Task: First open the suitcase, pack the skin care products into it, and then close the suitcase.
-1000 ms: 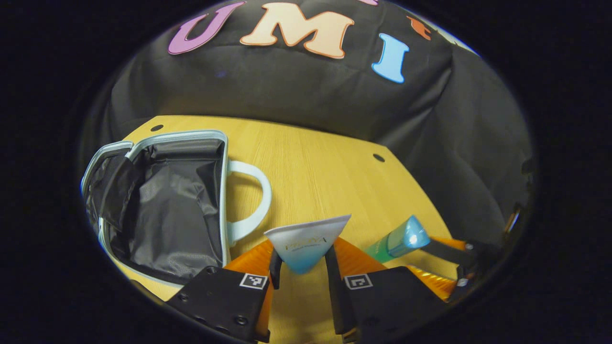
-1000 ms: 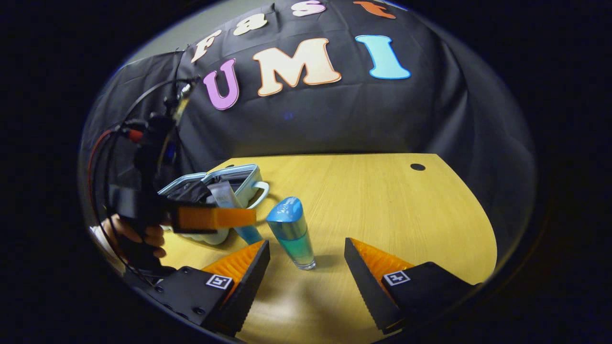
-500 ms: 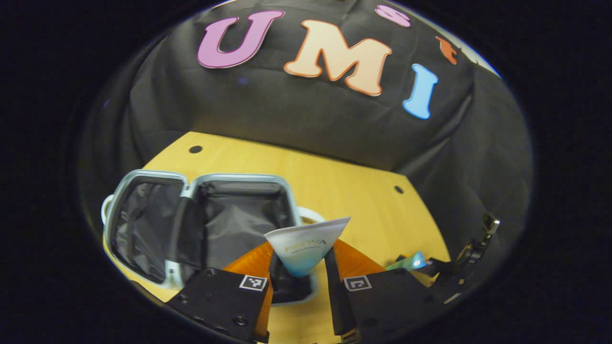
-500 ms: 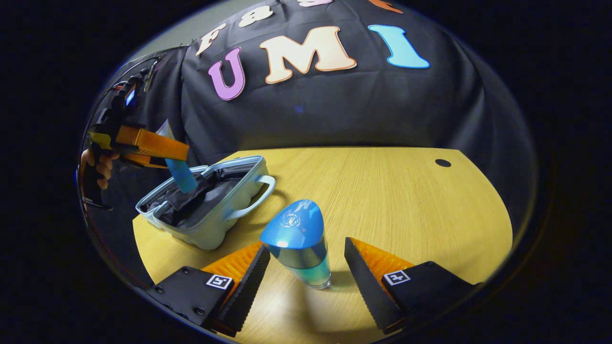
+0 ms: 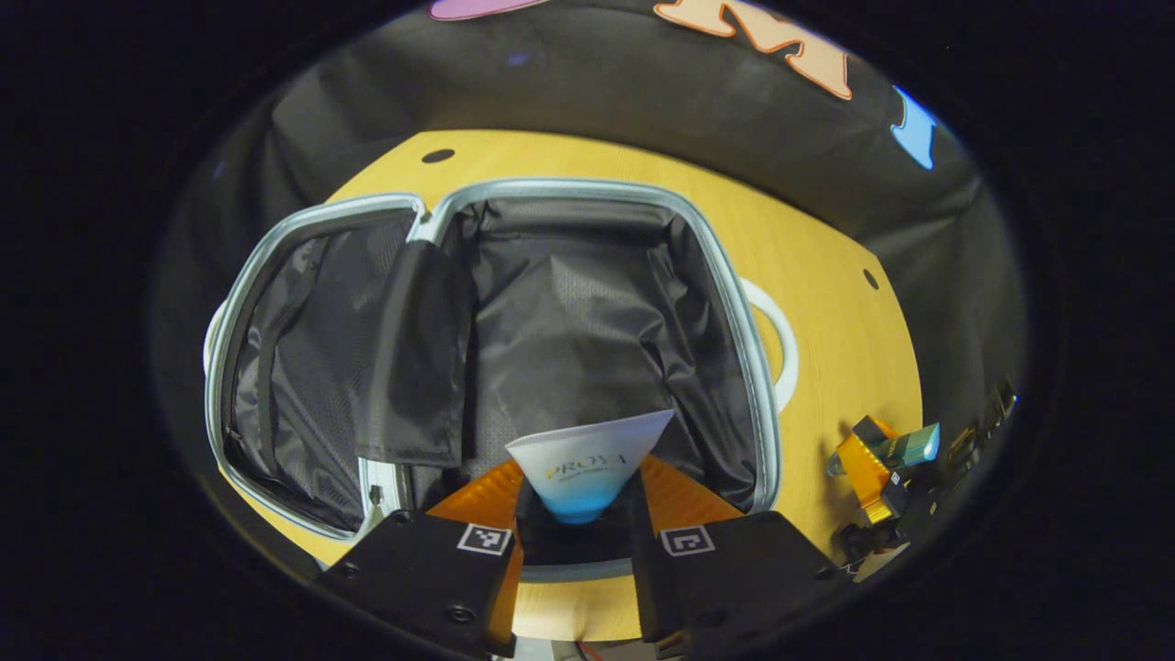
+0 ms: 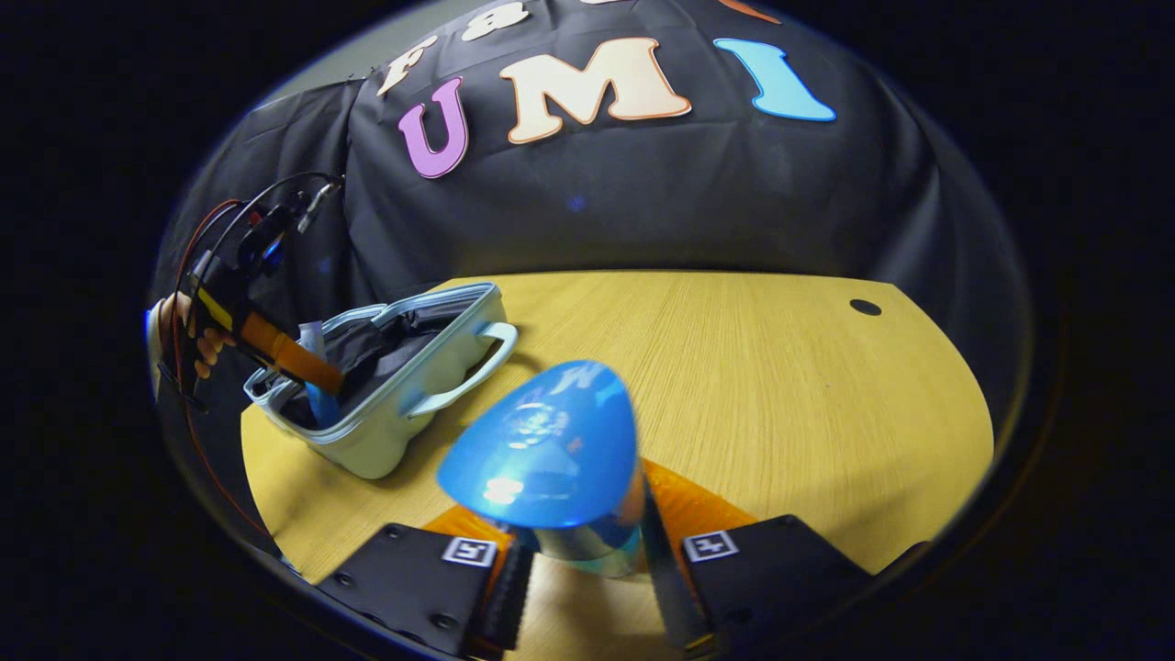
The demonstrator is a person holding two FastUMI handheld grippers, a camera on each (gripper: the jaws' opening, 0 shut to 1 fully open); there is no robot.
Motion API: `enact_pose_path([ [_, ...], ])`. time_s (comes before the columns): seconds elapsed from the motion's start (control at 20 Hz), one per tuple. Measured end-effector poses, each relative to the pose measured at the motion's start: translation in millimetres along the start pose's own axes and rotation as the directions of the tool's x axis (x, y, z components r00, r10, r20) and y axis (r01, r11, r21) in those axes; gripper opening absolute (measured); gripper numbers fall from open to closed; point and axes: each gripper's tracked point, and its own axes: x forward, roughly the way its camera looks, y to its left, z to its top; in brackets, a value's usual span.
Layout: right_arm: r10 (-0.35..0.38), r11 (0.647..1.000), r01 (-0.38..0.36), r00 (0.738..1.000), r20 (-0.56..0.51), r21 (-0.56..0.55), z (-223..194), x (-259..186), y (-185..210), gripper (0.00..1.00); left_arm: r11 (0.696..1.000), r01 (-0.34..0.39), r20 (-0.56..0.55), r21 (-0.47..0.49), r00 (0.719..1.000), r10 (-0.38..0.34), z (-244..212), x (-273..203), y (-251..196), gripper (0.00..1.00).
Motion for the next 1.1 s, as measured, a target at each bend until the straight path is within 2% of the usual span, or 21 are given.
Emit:
enact_pose_path([
  [0.05,0.003,1.0,-0.003,1.0,-0.007,-0.017,-1,1,0,0.54,1.0,0.0,0.012,0.004,1.0,0.0,3,1,0,0.45],
  [0.15,0.006,1.0,-0.007,1.0,-0.009,-0.025,-1,1,-1,0.51,1.0,-0.016,0.018,0.023,1.0,0.015,7,2,0,0.48],
  [0.2,0.004,1.0,-0.004,1.0,-0.009,-0.027,0,1,-2,0.52,0.999,-0.023,0.024,0.038,0.999,0.022,10,0,1,0.55],
  [0.25,-0.004,1.0,0.004,1.0,-0.008,-0.031,0,0,-5,0.51,0.998,-0.03,0.034,0.051,0.999,0.028,11,-2,0,0.53],
  [0.35,-0.007,0.999,0.007,1.0,-0.01,-0.033,-1,0,-7,0.48,0.998,-0.033,0.044,0.057,0.999,0.031,12,-6,-3,0.75],
  [0.45,0.001,1.0,-0.001,1.0,-0.029,-0.012,-2,0,-8,0.48,0.998,-0.028,0.063,0.052,0.998,0.025,12,-16,-2,0.8],
  [0.6,0.007,1.0,-0.007,0.999,-0.054,-0.004,-1,-6,-7,0.46,1.0,-0.002,0.098,0.004,0.995,0.001,14,-35,-3,0.81],
  [0.65,0.007,1.0,-0.008,0.998,-0.057,-0.01,1,-9,-6,0.46,1.0,0.005,0.108,-0.014,0.994,-0.003,12,-42,0,0.84],
  [0.7,0.009,1.0,-0.01,0.998,-0.061,-0.011,4,-12,-4,0.46,0.999,0.004,0.124,-0.032,0.992,0.0,12,-49,5,0.8],
  [0.75,0.015,1.0,-0.015,0.998,-0.067,-0.009,10,-16,-1,0.46,0.999,0.005,0.135,-0.047,0.991,0.001,11,-58,10,0.81],
  [0.95,0.039,0.999,-0.038,0.998,-0.049,0.02,43,-30,22,0.46,0.994,0.006,0.166,-0.107,0.986,0.012,6,-87,38,0.81],
  [1.1,0.078,0.996,-0.077,0.997,-0.028,0.047,73,-33,55,0.46,0.99,0.028,0.182,-0.14,0.983,-0.002,5,-100,61,0.81],
])
